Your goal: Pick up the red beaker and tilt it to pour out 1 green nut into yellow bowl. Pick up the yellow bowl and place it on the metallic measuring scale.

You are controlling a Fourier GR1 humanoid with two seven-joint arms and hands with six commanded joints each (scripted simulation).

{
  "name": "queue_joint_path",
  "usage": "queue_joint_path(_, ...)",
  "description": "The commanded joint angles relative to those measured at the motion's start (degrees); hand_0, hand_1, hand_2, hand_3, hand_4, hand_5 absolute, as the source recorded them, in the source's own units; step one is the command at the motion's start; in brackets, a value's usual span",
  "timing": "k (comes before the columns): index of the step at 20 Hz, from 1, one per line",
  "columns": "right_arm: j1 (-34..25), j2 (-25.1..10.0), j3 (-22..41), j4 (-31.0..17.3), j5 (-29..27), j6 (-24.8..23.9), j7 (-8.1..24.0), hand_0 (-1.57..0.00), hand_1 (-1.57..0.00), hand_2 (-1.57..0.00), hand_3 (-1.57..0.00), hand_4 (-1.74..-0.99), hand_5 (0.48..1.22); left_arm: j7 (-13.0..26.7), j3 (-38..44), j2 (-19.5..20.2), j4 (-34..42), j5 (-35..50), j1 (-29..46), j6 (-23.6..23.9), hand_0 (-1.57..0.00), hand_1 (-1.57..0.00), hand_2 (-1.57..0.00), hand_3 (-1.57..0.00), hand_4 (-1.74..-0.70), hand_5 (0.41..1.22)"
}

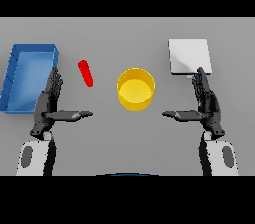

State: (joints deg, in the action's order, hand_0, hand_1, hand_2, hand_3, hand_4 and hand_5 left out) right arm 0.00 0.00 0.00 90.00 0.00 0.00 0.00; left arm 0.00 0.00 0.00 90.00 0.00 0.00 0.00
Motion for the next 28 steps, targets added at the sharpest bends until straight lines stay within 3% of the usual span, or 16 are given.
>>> queue_joint_path(1, 0.01, 0.03, 0.02, 0.01, 0.0, -0.05, -0.01, 0.0, 0.0, 0.0, 0.0, -1.177, 0.572, -0.07, -0.11, -0.1, 0.09, -0.05, 0.12, 0.07, 0.0, 0.0, 0.0, 0.0, -1.2, 0.677)
queue_joint_path(6, -0.21, 0.18, 0.11, -0.37, 0.19, -0.25, 0.43, 0.0, 0.0, 0.0, 0.0, -1.177, 0.572, -0.81, -1.65, -1.34, 1.07, -1.07, 1.8, 0.33, 0.0, 0.0, 0.0, 0.0, -1.2, 0.677)
queue_joint_path(8, 1.59, -3.37, 2.63, 2.17, 6.79, -1.24, -2.14, 0.0, 0.0, 0.0, 0.0, -1.178, 0.573, -2.14, -4.37, 1.3, 5.19, -4.63, 4.46, -0.7, 0.0, 0.0, 0.0, 0.0, -1.2, 0.677)
queue_joint_path(12, 2.89, -4.09, 5.08, 4.65, 10.33, -1.47, -1.77, 0.0, 0.0, 0.0, 0.0, -1.194, 0.583, 1.31, -6.14, 2.33, 8.75, -6.38, 5.8, -0.97, 0.0, 0.0, 0.0, 0.0, -1.2, 0.668)
queue_joint_path(16, 3.32, -3.87, 4.77, 5.0, 7.71, 0.42, -2.74, 0.0, 0.0, 0.0, 0.0, -1.244, 0.597, 2.73, -7.54, 1.96, 9.52, -7.93, 6.13, -0.66, 0.0, 0.0, 0.0, 0.0, -1.17, 0.653)
queue_joint_path(19, 3.85, -4.44, 4.33, 5.24, 6.34, 1.73, -4.41, 0.0, 0.0, 0.0, 0.0, -1.284, 0.618, 3.62, -7.3, 1.7, 7.28, -8.07, 4.77, -0.63, 0.0, 0.0, 0.0, 0.0, -1.18, 0.658)
queue_joint_path(21, 2.78, -5.14, 3.73, 4.71, 5.84, 2.24, -3.86, 0.0, 0.0, 0.0, 0.0, -1.292, 0.624, 4.49, -5.94, 1.76, 4.13, -7.57, 1.64, -0.38, 0.0, 0.0, 0.0, 0.0, -1.19, 0.658)
queue_joint_path(28, 2.63, -4.97, 4.1, 4.61, 6.46, 2.18, -3.49, 0.0, 0.0, 0.0, 0.0, -1.29, 0.617, 0.63, -2.31, 1.24, -11.17, -9.06, -9.64, 2.44, 0.0, 0.0, 0.0, 0.0, -1.21, 0.651)
